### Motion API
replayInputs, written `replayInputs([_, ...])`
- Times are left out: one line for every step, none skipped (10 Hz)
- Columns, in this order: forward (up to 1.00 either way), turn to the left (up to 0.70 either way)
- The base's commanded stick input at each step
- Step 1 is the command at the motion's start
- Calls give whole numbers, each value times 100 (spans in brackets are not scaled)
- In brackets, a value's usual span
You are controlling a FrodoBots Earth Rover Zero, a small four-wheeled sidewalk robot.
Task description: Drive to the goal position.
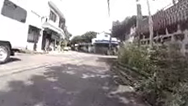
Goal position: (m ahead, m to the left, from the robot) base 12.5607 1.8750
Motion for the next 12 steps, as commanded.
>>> replayInputs([70, 0])
replayInputs([70, 0])
replayInputs([70, 0])
replayInputs([70, 0])
replayInputs([70, 0])
replayInputs([70, 0])
replayInputs([70, 0])
replayInputs([70, 0])
replayInputs([70, 0])
replayInputs([70, 0])
replayInputs([70, 0])
replayInputs([70, 0])
